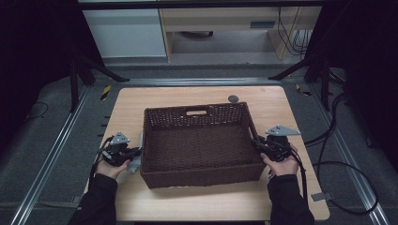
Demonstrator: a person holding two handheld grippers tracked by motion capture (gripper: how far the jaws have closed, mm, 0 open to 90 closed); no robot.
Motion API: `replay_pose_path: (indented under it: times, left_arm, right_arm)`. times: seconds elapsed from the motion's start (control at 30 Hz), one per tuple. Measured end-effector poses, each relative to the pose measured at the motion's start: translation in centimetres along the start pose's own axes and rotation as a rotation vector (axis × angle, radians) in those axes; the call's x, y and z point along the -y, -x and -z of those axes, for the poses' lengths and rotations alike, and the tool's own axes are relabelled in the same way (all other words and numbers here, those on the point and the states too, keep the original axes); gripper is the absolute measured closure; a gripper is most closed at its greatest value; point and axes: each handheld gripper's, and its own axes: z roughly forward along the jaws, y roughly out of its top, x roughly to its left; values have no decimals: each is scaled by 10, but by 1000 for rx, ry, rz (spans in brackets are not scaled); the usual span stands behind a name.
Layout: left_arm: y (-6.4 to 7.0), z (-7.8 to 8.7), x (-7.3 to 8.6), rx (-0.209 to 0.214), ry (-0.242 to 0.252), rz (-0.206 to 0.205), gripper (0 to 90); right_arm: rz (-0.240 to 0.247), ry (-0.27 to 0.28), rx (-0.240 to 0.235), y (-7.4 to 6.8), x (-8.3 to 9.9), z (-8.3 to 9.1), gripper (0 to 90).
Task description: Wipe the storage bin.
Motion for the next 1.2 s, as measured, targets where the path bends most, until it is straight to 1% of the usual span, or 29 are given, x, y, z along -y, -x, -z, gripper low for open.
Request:
replay_pose_path:
  times: [0.07,0.1,0.13,0.2,0.23,0.27,0.3,0.33,0.4,0.43,0.47,0.53,0.6,0.7,0.77,0.87,0.93,0.97,1.03,1.2]
  left_arm:
    - [0,6,-3,4,38,8,839]
    - [1,11,-5,7,67,10,839]
    - [2,16,-8,3,85,6,839]
    - [5,30,-14,-2,142,-17,839]
    - [7,35,-16,-3,159,-25,840]
    - [8,41,-19,-2,187,-36,839]
    - [10,46,-21,-2,209,-40,839]
    - [11,48,-23,-4,220,-47,840]
    - [12,50,-25,-7,225,-57,839]
    - [13,49,-24,-6,218,-60,839]
    - [13,47,-23,-7,205,-65,840]
    - [13,40,-21,-6,175,-61,840]
    - [12,29,-16,-4,127,-53,840]
    - [11,17,-7,18,77,-41,840]
    - [9,8,-1,38,42,-24,841]
    - [8,3,5,50,7,-12,841]
    - [9,1,8,52,-9,-17,841]
    - [10,3,8,46,-8,-25,841]
    - [11,8,5,49,23,-26,841]
    - [15,38,-9,32,144,-57,841]
  right_arm:
    - [-1,0,0,0,0,0,702]
    - [-2,1,0,0,0,0,702]
    - [-3,2,-1,0,0,0,701]
    - [-4,3,-3,1,0,0,701]
    - [-4,3,-3,1,0,0,701]
    - [-4,3,-3,1,0,0,701]
    - [-4,3,-2,1,0,0,701]
    - [-3,3,-2,0,0,0,702]
    - [-3,2,-1,0,0,0,701]
    - [-3,3,-1,0,0,0,702]
    - [-4,3,-2,1,0,0,701]
    - [-4,3,-3,1,0,0,702]
    - [-5,4,-3,1,1,0,701]
    - [-6,3,-2,0,1,0,702]
    - [-6,4,-3,1,1,0,702]
    - [-12,4,-3,1,1,0,704]
    - [-15,6,-4,1,1,0,706]
    - [-16,5,-3,1,1,0,708]
    - [-15,4,3,0,1,0,714]
    - [-14,-3,17,-2,0,0,726]
